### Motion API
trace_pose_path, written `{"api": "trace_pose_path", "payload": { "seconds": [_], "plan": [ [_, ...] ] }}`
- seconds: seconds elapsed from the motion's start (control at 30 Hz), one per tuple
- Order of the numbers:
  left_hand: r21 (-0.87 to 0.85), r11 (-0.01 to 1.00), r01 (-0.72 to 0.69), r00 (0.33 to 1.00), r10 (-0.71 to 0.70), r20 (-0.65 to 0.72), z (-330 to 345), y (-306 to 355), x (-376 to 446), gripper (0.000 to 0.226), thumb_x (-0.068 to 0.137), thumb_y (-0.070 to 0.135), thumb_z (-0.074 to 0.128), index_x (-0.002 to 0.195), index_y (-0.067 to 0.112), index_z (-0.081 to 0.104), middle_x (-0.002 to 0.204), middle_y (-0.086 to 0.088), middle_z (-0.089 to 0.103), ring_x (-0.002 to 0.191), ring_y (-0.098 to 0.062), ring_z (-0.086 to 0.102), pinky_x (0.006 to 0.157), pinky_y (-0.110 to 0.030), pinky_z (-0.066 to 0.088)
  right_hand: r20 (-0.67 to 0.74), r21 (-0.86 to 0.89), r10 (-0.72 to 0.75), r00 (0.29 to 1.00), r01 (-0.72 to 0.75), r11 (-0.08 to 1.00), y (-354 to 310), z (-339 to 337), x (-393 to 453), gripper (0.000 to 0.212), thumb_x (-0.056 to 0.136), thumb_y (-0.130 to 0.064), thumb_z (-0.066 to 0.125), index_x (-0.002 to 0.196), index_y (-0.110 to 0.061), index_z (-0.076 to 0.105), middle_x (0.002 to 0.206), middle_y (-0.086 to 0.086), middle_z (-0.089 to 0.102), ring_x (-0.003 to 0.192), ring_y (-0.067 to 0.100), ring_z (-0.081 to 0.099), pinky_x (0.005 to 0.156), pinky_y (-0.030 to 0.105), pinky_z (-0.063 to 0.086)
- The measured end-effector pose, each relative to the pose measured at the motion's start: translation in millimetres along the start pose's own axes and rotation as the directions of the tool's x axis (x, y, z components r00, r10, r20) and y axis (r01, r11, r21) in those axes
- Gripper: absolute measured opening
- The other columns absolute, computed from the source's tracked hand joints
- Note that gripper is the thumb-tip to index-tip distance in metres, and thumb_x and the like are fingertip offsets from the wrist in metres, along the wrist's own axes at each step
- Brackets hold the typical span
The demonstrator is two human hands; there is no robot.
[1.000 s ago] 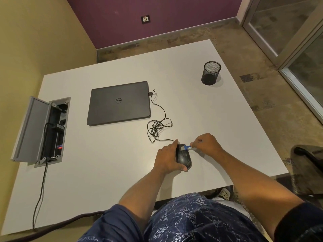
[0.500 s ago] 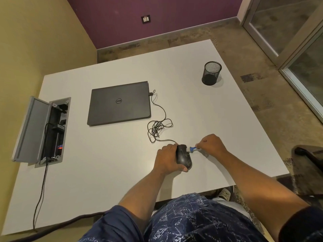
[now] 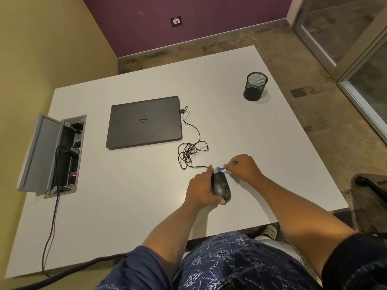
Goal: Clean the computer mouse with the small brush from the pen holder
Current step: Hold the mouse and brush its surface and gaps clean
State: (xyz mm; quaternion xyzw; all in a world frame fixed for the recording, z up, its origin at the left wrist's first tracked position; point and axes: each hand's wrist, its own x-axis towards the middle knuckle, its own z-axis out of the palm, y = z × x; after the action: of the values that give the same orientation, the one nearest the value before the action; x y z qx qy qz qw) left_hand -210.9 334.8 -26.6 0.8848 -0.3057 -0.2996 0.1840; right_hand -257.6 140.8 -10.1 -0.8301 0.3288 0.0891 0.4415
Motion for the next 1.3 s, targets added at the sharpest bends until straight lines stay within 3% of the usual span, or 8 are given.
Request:
{"api": "trace_pose_path", "payload": {
  "seconds": [0.1, 0.27, 0.4, 0.53, 0.77, 0.93, 1.1, 1.3],
  "plan": [
    [-0.005, 1.000, -0.003, 1.000, 0.003, -0.022, 0, -2, 0, 0.141, 0.046, 0.066, 0.089, 0.159, 0.016, 0.022, 0.142, 0.001, 0.057, 0.127, -0.027, 0.054, 0.100, -0.040, 0.044, 0.055, -0.051, 0.013, 0.998, -0.010, 0.999, -1, -1, 1, 0.021, 0.083, -0.026, 0.078, 0.075, -0.006, 0.077, 0.081, 0.006, 0.075, 0.078, 0.021, 0.067, 0.074, 0.035, 0.054],
    [-0.009, 1.000, -0.005, 1.000, 0.005, -0.024, 0, -2, 0, 0.139, 0.045, 0.066, 0.088, 0.158, 0.019, 0.023, 0.139, 0.003, 0.058, 0.124, -0.026, 0.054, 0.099, -0.039, 0.044, -0.016, -0.082, 0.002, 1.000, -0.003, 0.997, -3, -1, 1, 0.023, 0.086, -0.029, 0.075, 0.078, -0.007, 0.076, 0.081, 0.002, 0.068, 0.080, 0.022, 0.064, 0.070, 0.031, 0.045],
    [-0.003, 1.000, -0.013, 1.000, 0.013, -0.028, 0, -2, 0, 0.139, 0.047, 0.067, 0.088, 0.159, 0.017, 0.022, 0.141, 0.002, 0.057, 0.126, -0.027, 0.053, 0.101, -0.040, 0.043, -0.030, -0.117, 0.037, 0.999, -0.041, 0.992, -2, -3, 0, 0.023, 0.086, -0.028, 0.074, 0.081, -0.006, 0.077, 0.087, 0.008, 0.073, 0.084, 0.026, 0.067, 0.077, 0.038, 0.054],
    [0.010, 1.000, -0.012, 1.000, 0.012, -0.020, 0, -3, 0, 0.140, 0.048, 0.068, 0.087, 0.160, 0.017, 0.021, 0.145, 0.000, 0.054, 0.129, -0.026, 0.051, 0.104, -0.041, 0.043, -0.024, -0.032, 0.070, 0.997, -0.071, 0.997, 0, -4, 1, 0.025, 0.086, -0.026, 0.076, 0.081, -0.002, 0.078, 0.071, 0.003, 0.067, 0.068, 0.018, 0.060, 0.060, 0.026, 0.044],
    [0.033, 0.999, -0.023, 1.000, 0.023, -0.016, -1, -3, 1, 0.137, 0.049, 0.069, 0.087, 0.159, 0.017, 0.024, 0.144, 0.000, 0.055, 0.129, -0.026, 0.051, 0.103, -0.040, 0.043, -0.052, 0.054, 0.132, 0.990, -0.130, 0.990, 9, -7, -3, 0.029, 0.085, -0.021, 0.074, 0.075, 0.007, 0.072, 0.075, 0.021, 0.070, 0.065, 0.021, 0.057, 0.060, 0.029, 0.040],
    [0.038, 0.999, -0.023, 1.000, 0.024, -0.007, -1, -3, 2, 0.138, 0.048, 0.068, 0.087, 0.159, 0.018, 0.023, 0.145, 0.000, 0.054, 0.130, -0.026, 0.050, 0.105, -0.041, 0.043, -0.048, 0.035, 0.154, 0.987, -0.152, 0.988, 17, -9, -9, 0.029, 0.084, -0.023, 0.075, 0.068, 0.001, 0.070, 0.079, 0.018, 0.073, 0.060, 0.018, 0.054, 0.057, 0.027, 0.039],
    [0.033, 0.999, -0.021, 1.000, 0.021, 0.004, -1, -2, 2, 0.138, 0.047, 0.067, 0.088, 0.159, 0.019, 0.023, 0.146, 0.001, 0.054, 0.131, -0.026, 0.050, 0.106, -0.041, 0.044, 0.042, 0.089, 0.105, 0.994, -0.108, 0.990, 25, -11, -17, 0.032, 0.083, -0.022, 0.079, 0.055, -0.012, 0.067, 0.055, -0.001, 0.059, 0.056, 0.013, 0.051, 0.056, 0.026, 0.037],
    [0.036, 0.999, -0.018, 1.000, 0.018, 0.014, -1, -2, 2, 0.140, 0.047, 0.069, 0.087, 0.160, 0.020, 0.021, 0.146, 0.001, 0.053, 0.131, -0.027, 0.049, 0.106, -0.041, 0.042, -0.064, 0.119, 0.140, 0.988, -0.131, 0.984, 37, -14, -19, 0.027, 0.081, -0.021, 0.077, 0.063, -0.001, 0.071, 0.066, 0.014, 0.069, 0.060, 0.017, 0.054, 0.059, 0.028, 0.040]
  ]
}}
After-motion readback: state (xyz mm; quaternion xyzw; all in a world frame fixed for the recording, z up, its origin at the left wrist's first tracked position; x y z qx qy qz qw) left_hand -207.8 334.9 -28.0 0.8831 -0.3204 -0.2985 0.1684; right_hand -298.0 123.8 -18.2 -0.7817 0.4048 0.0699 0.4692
